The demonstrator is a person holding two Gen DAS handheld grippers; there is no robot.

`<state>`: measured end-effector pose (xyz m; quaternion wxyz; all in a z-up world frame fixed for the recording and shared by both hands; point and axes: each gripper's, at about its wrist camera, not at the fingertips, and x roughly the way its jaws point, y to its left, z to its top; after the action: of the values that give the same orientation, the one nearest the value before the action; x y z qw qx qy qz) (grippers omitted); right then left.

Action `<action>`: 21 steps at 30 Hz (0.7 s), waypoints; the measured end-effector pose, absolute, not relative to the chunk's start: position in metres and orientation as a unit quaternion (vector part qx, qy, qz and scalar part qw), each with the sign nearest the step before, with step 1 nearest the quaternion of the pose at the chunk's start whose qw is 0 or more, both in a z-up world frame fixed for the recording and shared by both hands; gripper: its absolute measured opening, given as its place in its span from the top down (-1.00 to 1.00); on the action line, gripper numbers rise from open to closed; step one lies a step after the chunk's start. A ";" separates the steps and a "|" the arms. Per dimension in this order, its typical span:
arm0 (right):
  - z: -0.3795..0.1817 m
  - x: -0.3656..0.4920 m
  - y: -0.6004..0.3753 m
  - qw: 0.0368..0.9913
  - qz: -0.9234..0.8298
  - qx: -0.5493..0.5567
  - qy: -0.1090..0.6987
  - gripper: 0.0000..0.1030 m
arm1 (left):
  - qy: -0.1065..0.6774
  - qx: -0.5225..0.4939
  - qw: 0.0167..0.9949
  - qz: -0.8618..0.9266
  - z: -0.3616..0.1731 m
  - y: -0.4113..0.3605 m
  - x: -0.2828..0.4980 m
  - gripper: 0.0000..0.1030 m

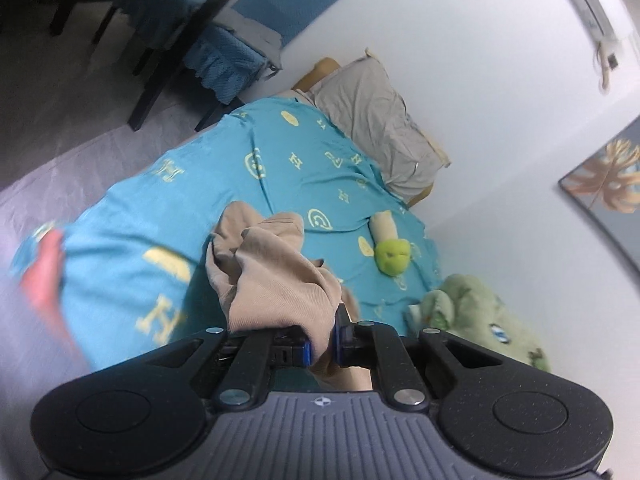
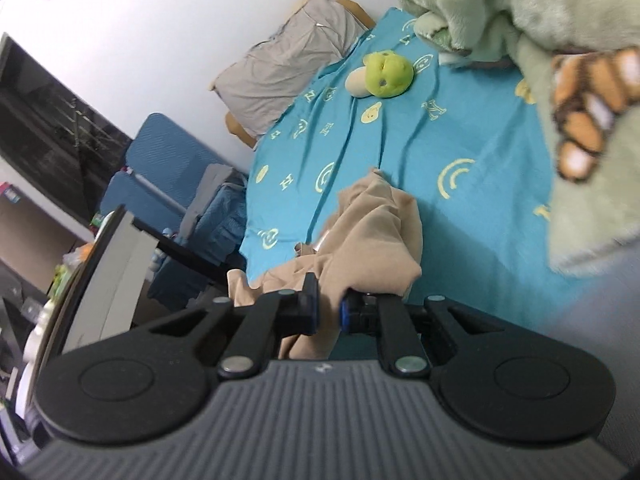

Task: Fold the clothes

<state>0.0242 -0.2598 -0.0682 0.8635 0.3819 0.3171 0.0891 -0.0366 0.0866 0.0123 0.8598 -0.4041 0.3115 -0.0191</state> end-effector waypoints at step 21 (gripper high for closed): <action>-0.116 0.210 -0.224 0.831 0.047 0.377 0.405 0.70 | 0.389 -0.365 0.845 0.041 -0.069 0.103 0.159 0.74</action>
<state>0.2095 -0.2245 -0.1158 0.8314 0.3773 0.4052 0.0467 0.1594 0.1035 -0.0692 0.8447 -0.3654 0.3888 0.0413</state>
